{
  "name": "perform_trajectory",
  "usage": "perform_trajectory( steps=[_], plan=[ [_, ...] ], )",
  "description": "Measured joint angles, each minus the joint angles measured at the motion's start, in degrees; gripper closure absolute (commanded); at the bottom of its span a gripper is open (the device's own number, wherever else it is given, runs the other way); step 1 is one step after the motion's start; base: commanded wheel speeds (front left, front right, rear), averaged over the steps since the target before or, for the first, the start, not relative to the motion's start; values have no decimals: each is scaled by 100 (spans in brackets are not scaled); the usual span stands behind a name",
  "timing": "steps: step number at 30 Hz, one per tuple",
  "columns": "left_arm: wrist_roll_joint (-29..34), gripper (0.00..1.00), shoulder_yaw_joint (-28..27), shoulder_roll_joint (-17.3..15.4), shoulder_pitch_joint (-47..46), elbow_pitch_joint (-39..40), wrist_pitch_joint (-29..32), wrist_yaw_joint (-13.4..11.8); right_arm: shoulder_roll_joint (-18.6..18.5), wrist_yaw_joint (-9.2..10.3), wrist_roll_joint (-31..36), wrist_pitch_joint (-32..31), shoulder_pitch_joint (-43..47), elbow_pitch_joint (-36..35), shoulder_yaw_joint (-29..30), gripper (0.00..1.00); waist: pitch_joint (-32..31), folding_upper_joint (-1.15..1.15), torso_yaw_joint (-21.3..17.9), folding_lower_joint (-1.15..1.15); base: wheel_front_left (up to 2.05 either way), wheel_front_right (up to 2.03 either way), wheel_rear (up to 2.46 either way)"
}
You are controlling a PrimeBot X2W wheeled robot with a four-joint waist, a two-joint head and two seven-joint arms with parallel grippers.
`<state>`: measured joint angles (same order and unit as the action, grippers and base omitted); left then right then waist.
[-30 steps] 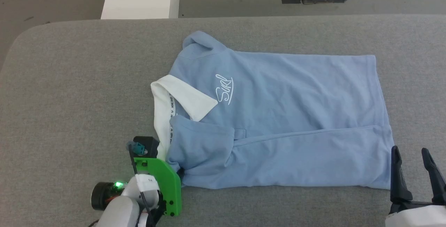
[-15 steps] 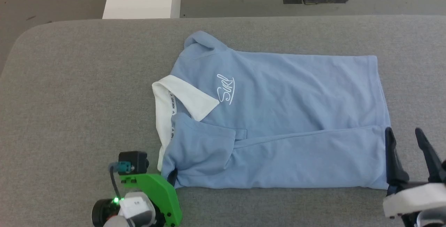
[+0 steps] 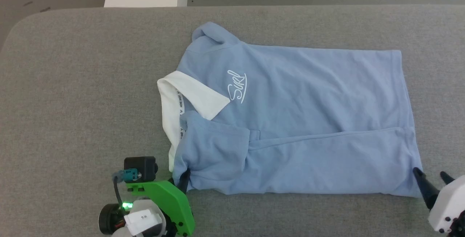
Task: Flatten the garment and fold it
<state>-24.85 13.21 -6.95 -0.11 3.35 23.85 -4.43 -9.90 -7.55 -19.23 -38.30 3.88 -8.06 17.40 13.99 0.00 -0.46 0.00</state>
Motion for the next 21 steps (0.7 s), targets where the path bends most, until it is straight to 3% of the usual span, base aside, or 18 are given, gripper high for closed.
perform_trajectory(
  steps=[12,13,14,15,16,21],
  plan=[
    [1,100,56,-13,-140,83,27,0,310,-1,-56,-281,-46,388,127,0,265,0,90,0,0,0,0],
    [1,100,55,-19,-147,87,27,0,310,-1,-56,-280,-62,400,138,11,284,0,90,0,0,0,0],
    [1,100,56,-22,-154,89,26,0,310,-1,-56,-280,-84,413,157,63,307,0,91,0,0,0,0],
    [1,100,55,-23,-162,89,26,0,310,-1,-56,-275,-111,420,171,85,327,0,92,0,0,0,0],
    [1,100,54,-26,-170,89,26,0,310,-1,-56,-264,-137,425,178,100,341,0,92,0,0,0,0],
    [-30,100,31,-29,-184,90,18,2,291,-2,-97,-188,-237,391,152,100,342,0,72,0,0,0,0]
  ],
)
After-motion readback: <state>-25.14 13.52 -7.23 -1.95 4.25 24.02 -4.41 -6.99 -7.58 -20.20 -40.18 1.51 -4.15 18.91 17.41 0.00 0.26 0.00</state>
